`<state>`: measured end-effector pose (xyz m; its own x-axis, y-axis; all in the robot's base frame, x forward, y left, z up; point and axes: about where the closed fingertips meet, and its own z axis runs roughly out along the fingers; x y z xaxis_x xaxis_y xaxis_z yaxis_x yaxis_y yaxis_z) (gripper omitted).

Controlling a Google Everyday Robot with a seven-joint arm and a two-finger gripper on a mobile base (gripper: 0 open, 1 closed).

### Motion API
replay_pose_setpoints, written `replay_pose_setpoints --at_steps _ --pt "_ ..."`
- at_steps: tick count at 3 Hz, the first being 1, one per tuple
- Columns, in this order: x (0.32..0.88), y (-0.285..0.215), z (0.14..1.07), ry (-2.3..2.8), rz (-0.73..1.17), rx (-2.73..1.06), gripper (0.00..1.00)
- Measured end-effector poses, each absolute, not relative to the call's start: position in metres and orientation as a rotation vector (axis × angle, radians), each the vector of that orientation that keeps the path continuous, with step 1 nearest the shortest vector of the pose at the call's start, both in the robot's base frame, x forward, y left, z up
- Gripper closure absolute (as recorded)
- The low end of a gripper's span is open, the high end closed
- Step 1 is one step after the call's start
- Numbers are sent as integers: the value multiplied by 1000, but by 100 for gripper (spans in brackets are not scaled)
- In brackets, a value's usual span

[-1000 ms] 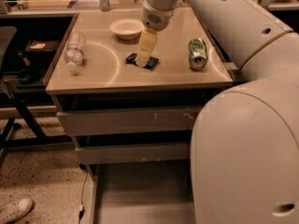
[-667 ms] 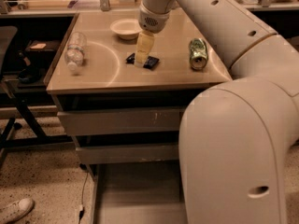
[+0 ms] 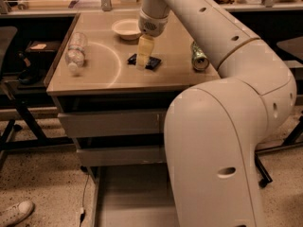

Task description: Place rxbar blueberry into bottom drawer

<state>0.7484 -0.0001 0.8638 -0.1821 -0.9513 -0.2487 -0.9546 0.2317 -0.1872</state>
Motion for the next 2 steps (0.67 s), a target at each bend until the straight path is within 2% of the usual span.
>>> replay_pose_setpoints --at_steps 2 --pt "759 -10 830 2258 58 -1765 0"
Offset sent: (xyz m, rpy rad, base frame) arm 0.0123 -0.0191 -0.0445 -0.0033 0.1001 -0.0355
